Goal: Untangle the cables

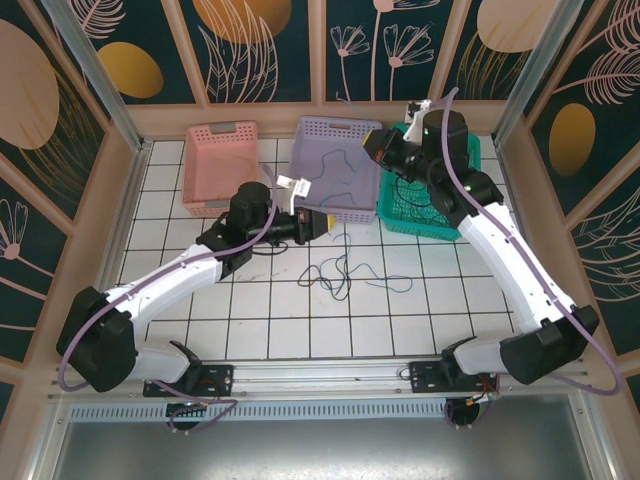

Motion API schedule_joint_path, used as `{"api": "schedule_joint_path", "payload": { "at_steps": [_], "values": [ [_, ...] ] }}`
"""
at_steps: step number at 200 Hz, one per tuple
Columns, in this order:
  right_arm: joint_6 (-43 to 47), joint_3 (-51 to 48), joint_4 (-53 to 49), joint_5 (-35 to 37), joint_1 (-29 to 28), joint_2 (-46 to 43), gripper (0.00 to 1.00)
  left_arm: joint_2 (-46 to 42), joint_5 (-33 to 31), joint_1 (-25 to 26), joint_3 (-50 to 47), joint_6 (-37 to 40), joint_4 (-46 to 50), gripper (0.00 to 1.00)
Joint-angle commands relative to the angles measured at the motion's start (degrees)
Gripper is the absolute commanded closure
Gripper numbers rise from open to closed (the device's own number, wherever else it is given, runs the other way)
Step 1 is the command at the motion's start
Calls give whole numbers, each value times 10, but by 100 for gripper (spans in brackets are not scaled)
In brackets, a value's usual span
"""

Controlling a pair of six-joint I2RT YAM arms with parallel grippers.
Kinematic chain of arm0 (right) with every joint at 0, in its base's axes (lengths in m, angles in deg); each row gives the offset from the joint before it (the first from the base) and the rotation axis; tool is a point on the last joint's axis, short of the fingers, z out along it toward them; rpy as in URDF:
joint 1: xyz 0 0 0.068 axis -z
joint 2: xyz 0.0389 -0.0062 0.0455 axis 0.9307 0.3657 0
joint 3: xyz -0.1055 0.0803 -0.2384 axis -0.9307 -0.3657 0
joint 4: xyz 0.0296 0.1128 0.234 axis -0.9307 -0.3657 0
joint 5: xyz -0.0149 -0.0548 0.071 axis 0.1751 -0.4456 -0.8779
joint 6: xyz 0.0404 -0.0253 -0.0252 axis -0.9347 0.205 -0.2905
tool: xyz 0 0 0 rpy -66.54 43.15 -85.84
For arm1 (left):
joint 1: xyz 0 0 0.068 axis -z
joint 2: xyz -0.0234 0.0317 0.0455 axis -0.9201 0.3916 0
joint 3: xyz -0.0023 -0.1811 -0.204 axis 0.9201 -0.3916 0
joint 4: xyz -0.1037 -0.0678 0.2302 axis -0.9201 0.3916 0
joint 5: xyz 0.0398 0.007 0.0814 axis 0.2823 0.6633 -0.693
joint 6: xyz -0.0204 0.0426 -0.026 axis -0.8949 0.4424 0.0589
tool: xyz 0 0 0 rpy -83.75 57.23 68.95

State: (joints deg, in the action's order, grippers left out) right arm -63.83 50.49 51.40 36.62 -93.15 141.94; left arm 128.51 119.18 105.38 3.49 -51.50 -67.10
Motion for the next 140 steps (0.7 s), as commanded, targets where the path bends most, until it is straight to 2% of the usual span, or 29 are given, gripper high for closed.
{"api": "schedule_joint_path", "payload": {
  "at_steps": [1,33,74,89,101,105,113,117,128,140],
  "values": [
    [-15,21,78,16,22,25,100,-11,31,25,-4,18,20,100],
    [-30,34,142,17,31,87,100,7,23,65,11,32,45,100],
    [-34,66,151,8,31,151,100,19,-2,93,21,28,46,100],
    [-28,66,152,-1,30,154,100,17,-34,93,21,29,69,100],
    [-18,67,147,-3,31,156,100,11,-86,93,44,25,101,100],
    [-12,68,144,-3,31,156,100,8,-105,93,47,21,110,89],
    [-2,70,138,-2,31,158,100,1,-157,93,53,12,136,59],
    [3,73,134,-1,31,159,100,-3,-184,93,56,7,149,48],
    [19,83,120,2,32,166,100,-17,-250,92,58,-9,176,32],
    [35,94,108,9,33,177,100,-36,-313,89,56,-32,205,22]
  ]
}}
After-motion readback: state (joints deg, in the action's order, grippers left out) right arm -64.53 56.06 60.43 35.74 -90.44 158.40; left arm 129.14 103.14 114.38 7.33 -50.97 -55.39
